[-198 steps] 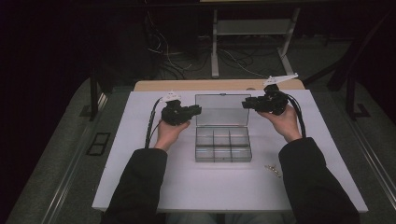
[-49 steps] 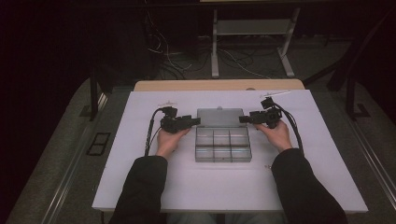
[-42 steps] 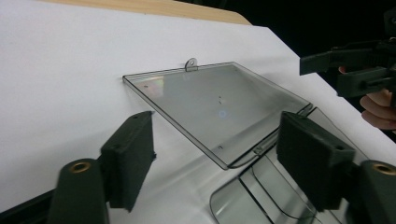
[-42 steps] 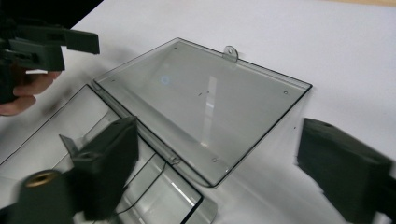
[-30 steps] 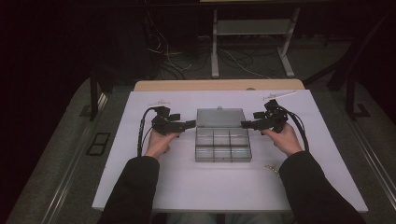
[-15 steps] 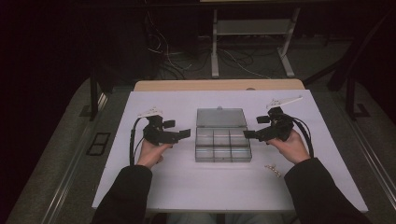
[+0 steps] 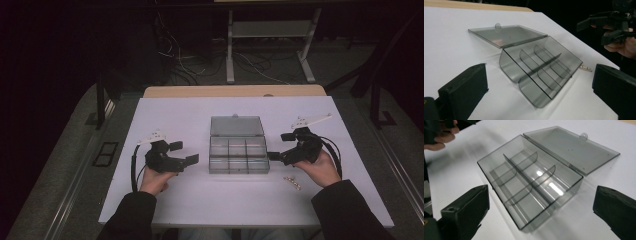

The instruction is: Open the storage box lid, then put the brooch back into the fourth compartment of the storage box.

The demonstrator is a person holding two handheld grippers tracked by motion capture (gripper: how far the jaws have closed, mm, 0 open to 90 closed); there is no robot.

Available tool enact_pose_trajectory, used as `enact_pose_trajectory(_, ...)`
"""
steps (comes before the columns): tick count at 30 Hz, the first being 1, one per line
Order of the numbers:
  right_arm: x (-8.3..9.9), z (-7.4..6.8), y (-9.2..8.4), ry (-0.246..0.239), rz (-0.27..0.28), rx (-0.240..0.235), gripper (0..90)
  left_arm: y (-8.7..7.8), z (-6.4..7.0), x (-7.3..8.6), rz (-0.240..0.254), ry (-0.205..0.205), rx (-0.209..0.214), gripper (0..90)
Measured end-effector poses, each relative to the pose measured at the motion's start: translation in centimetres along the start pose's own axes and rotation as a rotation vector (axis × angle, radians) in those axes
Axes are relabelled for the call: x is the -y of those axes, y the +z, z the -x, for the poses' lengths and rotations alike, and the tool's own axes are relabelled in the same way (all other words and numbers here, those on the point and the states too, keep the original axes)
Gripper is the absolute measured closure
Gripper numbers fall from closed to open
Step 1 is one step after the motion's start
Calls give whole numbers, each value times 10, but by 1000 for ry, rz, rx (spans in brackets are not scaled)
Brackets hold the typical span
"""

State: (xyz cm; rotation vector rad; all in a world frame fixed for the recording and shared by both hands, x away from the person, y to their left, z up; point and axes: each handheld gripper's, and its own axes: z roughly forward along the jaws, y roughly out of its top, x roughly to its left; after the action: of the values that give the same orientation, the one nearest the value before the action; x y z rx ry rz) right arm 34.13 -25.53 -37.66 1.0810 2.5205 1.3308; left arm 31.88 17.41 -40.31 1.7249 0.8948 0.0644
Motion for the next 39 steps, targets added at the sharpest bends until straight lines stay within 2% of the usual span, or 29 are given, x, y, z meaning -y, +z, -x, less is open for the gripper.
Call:
enact_pose_trajectory(3, 6, -2, -3, 2, -3, -2, 4, -4, 5, 6, -1, 12, -6, 0)
enact_pose_trajectory(8, 16, -5, -6, -4, -25, -6, 4, -7, 8, 18, 7, 1, 1, 0)
enact_pose_trajectory(18, 42, -3, -13, -2, -71, 18, 4, -11, 18, 36, -30, 6, 18, 0)
enact_pose_trajectory(22, 50, -1, -14, 8, -92, 21, 4, -11, 19, 40, -49, 23, 18, 0)
enact_pose_trajectory(25, 57, 0, -15, 2, -122, 34, 4, -11, 19, 41, -49, 30, 13, 0)
enact_pose_trajectory(27, 61, 0, -15, -6, -149, 58, 4, -13, 18, 41, -54, 49, 8, 0)
enact_pose_trajectory(30, 68, 1, -17, -9, -186, 80, 6, -16, 17, 42, -45, 44, 0, 0)
enact_pose_trajectory(31, 70, 2, -18, -7, -191, 75, 49, -16, 16, 42, -45, 44, -2, 0)
enact_pose_trajectory(33, 75, 2, -21, -12, -196, 76, 69, -18, 14, 43, -39, 36, -9, 0)
enact_pose_trajectory(34, 76, 2, -22, -6, -203, 81, 103, -18, 13, 44, -39, 34, -10, 0)
enact_pose_trajectory(35, 78, 2, -23, -10, -207, 75, 197, -18, 13, 44, -41, 34, -12, 0)
enact_pose_trajectory(36, 80, 2, -25, -11, -205, 65, 217, -18, 13, 44, -40, 32, -12, 0)
enact_pose_trajectory(39, 85, 4, -25, 1, -219, 72, 306, -18, 12, 45, -38, 29, -14, 0)
